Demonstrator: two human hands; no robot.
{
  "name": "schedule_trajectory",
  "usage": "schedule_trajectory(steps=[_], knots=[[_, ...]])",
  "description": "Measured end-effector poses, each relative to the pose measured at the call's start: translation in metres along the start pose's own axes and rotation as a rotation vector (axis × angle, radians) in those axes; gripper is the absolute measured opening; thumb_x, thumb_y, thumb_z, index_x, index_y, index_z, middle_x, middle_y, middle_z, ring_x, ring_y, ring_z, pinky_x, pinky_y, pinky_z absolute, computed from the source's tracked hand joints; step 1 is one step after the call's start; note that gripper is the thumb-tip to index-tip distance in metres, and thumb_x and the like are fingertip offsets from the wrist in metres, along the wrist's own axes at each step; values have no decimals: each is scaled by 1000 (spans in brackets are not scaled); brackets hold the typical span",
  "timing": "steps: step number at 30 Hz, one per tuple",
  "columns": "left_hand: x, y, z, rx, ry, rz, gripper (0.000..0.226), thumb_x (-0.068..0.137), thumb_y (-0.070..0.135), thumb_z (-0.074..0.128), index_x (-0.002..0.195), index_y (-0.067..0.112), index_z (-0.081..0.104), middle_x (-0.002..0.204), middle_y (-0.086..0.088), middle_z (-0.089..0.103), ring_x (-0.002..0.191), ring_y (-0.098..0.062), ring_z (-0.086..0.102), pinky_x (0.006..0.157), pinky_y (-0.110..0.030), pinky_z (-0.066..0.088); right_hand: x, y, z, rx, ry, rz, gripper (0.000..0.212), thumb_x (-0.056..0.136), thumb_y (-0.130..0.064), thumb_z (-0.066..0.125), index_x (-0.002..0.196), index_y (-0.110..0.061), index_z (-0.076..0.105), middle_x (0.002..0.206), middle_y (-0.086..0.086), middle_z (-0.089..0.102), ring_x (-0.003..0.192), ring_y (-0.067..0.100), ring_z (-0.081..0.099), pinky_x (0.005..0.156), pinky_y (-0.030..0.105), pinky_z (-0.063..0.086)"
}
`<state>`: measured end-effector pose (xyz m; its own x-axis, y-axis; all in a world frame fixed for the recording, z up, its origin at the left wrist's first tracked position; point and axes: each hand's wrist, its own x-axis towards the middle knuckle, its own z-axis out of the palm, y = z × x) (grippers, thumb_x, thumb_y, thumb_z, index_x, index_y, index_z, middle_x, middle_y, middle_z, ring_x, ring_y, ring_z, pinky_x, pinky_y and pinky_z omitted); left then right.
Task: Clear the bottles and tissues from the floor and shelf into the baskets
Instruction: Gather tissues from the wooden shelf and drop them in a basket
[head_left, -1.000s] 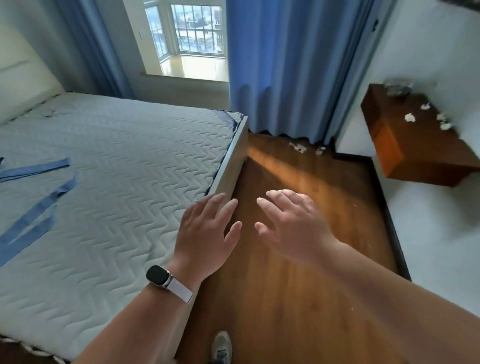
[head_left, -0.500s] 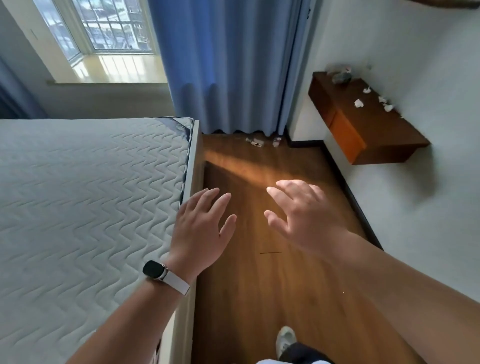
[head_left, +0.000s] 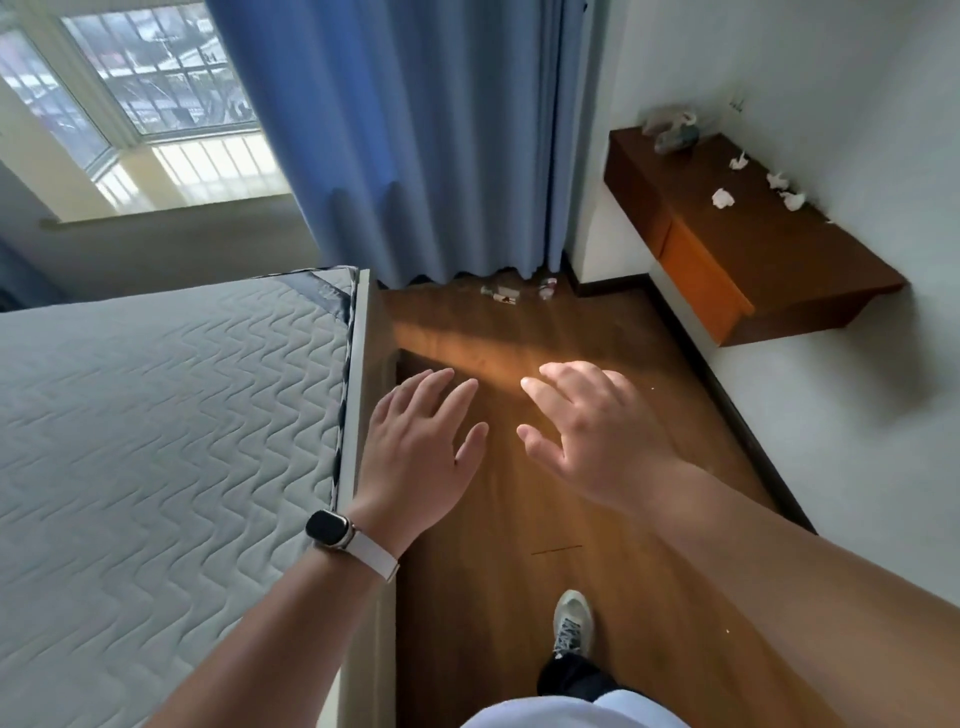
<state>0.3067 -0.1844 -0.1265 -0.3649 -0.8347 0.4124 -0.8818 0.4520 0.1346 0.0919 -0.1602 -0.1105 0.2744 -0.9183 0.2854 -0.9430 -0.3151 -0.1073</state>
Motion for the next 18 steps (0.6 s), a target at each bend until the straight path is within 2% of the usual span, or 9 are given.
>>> schedule_trajectory(steps=[9,18], knots=[[167,28,55,-12,-21,88,44,94,46,49,130,22,58,135,-4,57,129,-25,46,105,-44,37,100,134,-3,-5,-23,50,52,96,-51,39,130,-15,56,129,10,57,120,27,49,99,44,41],[295,29,112,-69,-76,209,44,94,42,58,132,21,59,137,-3,57,132,-26,47,107,-47,38,170,218,10,-33,6,200,52,97,-52,41,131,-16,56,129,8,58,120,26,49,98,43,43]])
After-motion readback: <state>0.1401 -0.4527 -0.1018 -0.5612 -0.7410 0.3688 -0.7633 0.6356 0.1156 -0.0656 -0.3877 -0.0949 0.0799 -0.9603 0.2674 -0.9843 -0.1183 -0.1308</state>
